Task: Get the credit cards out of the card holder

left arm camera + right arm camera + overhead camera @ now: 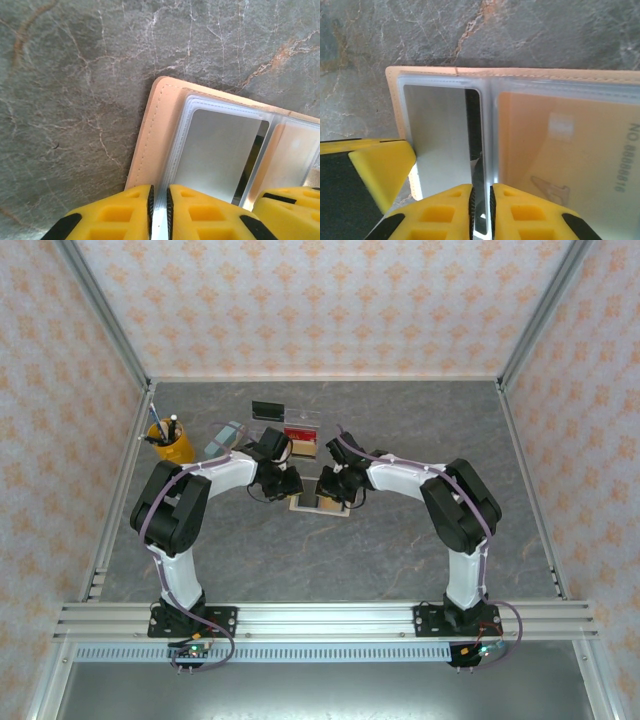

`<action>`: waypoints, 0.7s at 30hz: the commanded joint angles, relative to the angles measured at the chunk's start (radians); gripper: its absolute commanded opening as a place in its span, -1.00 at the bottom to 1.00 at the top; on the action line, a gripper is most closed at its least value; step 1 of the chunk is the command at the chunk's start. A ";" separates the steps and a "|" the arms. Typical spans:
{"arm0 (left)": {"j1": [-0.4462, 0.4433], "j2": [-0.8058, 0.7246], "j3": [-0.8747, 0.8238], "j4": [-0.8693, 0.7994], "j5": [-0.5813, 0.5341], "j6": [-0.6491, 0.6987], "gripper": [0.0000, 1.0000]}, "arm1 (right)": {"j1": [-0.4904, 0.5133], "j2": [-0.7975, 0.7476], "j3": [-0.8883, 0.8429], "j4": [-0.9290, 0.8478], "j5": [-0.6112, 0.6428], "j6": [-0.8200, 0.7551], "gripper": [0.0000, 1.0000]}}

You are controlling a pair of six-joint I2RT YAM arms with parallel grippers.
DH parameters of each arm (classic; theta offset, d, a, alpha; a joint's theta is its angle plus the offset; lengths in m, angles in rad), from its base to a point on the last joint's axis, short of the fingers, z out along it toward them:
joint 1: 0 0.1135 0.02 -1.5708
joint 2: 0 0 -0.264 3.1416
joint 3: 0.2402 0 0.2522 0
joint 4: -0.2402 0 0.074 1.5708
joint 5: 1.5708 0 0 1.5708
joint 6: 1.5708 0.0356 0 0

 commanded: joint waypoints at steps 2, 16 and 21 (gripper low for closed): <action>-0.005 0.021 0.000 -0.013 0.009 0.007 -0.65 | -0.009 0.021 0.012 0.014 -0.017 0.011 -0.64; -0.006 0.044 -0.006 -0.013 0.038 0.008 -0.76 | -0.011 0.058 0.012 0.057 -0.100 0.006 -0.66; -0.006 0.044 -0.013 -0.008 0.051 0.009 -0.78 | -0.011 0.066 0.014 0.079 -0.120 -0.006 -0.67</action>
